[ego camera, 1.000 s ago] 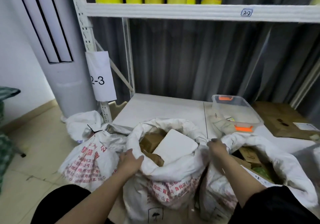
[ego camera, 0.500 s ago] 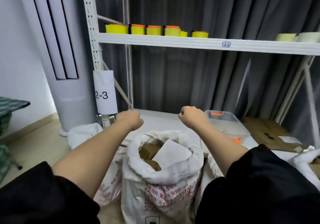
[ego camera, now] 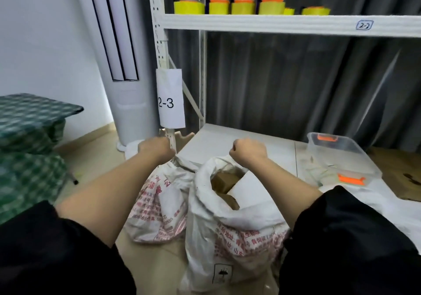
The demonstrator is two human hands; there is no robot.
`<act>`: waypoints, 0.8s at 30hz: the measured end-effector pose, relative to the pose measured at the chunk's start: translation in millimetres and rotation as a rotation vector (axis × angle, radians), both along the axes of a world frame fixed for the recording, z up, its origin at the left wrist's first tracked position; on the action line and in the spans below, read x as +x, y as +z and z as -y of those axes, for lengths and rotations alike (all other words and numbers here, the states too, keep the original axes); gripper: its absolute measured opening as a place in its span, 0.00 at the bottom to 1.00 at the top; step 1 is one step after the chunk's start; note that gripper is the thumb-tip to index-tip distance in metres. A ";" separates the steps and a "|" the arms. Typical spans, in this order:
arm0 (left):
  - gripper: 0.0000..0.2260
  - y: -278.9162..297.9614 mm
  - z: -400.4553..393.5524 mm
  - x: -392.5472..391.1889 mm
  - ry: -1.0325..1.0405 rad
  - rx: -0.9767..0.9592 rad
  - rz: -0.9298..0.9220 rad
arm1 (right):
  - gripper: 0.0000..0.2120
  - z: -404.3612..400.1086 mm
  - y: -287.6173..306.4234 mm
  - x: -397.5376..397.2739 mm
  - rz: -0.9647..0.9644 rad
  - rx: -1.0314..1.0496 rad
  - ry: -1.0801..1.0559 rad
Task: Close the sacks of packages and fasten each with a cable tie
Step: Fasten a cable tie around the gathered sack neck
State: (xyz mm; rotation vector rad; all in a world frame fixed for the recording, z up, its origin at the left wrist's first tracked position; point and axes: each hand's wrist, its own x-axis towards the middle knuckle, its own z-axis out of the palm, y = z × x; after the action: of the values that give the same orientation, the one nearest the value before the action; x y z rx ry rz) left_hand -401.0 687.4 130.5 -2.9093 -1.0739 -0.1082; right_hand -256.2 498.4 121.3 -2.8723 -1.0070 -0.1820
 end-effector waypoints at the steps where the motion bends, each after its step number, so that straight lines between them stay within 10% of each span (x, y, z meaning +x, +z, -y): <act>1: 0.16 -12.0 -12.1 -2.2 0.018 -0.023 0.006 | 0.11 -13.6 -7.3 -0.6 -0.012 -0.016 0.020; 24: 0.27 -229.5 -209.3 68.6 0.214 -0.986 0.420 | 0.27 -284.3 -198.8 25.3 -0.281 -0.005 0.448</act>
State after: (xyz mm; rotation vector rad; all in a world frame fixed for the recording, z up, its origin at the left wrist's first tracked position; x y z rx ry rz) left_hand -332.4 896.7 -99.0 -3.6631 -1.9616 -0.2513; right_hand -230.8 782.7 -77.5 -2.4922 -1.5370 0.2494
